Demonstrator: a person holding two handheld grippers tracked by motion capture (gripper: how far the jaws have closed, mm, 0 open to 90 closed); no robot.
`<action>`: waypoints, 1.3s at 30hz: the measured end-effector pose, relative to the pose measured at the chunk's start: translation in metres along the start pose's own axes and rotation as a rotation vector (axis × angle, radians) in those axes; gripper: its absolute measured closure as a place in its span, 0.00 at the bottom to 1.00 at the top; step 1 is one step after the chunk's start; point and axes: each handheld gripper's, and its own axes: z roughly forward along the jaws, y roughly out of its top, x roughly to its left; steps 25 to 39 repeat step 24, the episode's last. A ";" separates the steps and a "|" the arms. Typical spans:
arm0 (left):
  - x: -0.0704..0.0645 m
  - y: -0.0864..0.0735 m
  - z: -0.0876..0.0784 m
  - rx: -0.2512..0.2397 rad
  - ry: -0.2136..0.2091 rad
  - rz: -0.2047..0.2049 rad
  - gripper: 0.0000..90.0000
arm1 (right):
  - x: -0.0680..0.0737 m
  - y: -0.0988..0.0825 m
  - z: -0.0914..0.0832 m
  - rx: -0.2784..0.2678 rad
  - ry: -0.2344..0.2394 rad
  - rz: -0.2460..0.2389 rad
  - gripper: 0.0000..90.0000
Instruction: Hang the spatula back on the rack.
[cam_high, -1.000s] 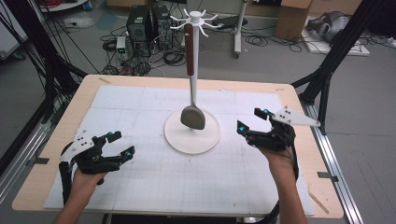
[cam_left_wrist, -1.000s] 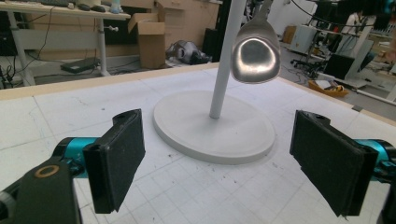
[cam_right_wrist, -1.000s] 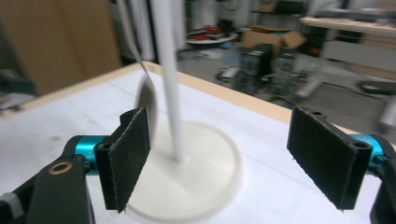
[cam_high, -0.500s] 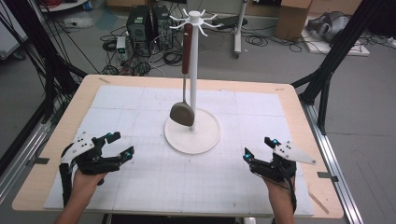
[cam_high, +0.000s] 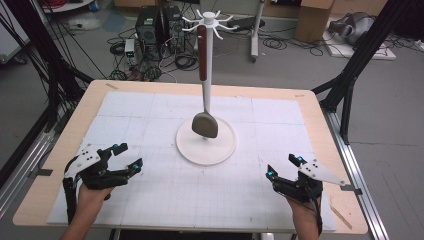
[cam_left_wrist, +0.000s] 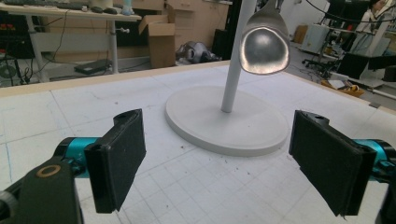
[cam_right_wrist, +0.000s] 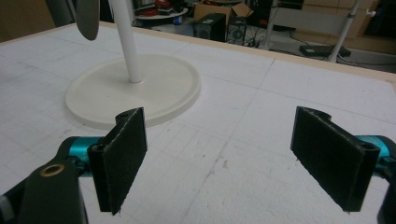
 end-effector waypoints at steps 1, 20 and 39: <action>0.000 0.000 -0.001 -0.003 -0.001 -0.005 0.21 | 0.001 0.000 0.000 0.002 -0.001 0.010 0.20; 0.002 -0.004 -0.001 0.004 0.009 -0.022 0.22 | -0.001 -0.003 -0.003 0.008 -0.019 0.002 0.20; 0.003 -0.006 0.002 0.019 0.015 -0.023 0.22 | -0.003 -0.004 -0.002 0.012 -0.023 0.004 0.20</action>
